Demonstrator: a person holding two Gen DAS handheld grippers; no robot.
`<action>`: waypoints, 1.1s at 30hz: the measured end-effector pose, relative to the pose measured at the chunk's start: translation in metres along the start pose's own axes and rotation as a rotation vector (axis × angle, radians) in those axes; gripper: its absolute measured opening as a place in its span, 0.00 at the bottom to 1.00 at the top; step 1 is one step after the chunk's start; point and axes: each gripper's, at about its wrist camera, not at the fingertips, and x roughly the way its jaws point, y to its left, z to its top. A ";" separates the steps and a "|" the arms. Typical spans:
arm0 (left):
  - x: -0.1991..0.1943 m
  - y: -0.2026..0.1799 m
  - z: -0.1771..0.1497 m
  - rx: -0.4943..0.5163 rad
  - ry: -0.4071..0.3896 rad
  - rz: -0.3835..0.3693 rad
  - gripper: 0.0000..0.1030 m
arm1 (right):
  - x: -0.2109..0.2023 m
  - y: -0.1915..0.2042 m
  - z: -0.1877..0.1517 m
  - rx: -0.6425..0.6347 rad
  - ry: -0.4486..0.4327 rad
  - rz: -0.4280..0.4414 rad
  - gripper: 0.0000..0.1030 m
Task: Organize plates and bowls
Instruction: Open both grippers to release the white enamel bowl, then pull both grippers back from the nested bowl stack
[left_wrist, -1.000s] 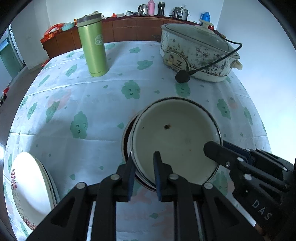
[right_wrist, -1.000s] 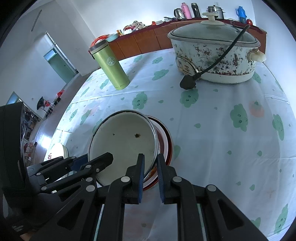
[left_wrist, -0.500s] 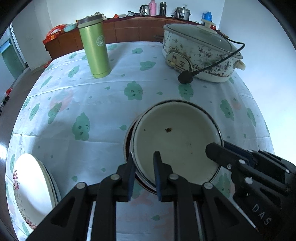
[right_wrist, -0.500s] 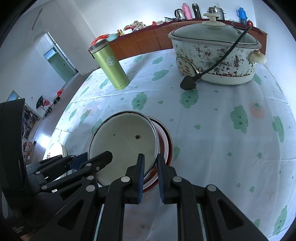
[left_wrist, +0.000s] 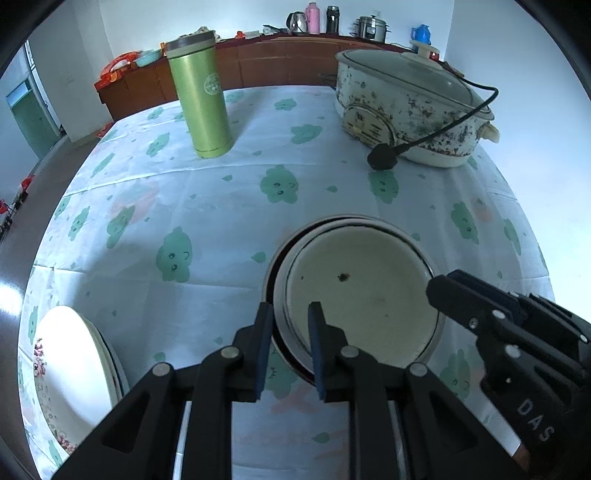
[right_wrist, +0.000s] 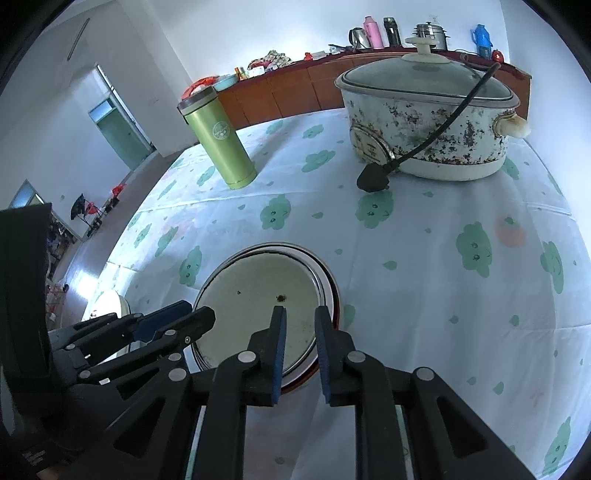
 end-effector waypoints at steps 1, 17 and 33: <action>0.000 0.000 0.000 0.000 0.000 0.002 0.18 | -0.001 0.000 0.000 0.004 -0.003 0.001 0.18; -0.022 0.009 -0.007 -0.008 -0.066 0.058 0.64 | -0.023 -0.004 -0.013 0.063 -0.053 -0.008 0.53; -0.034 0.013 -0.030 -0.014 -0.073 0.068 0.64 | -0.039 0.008 -0.029 0.062 -0.063 -0.018 0.53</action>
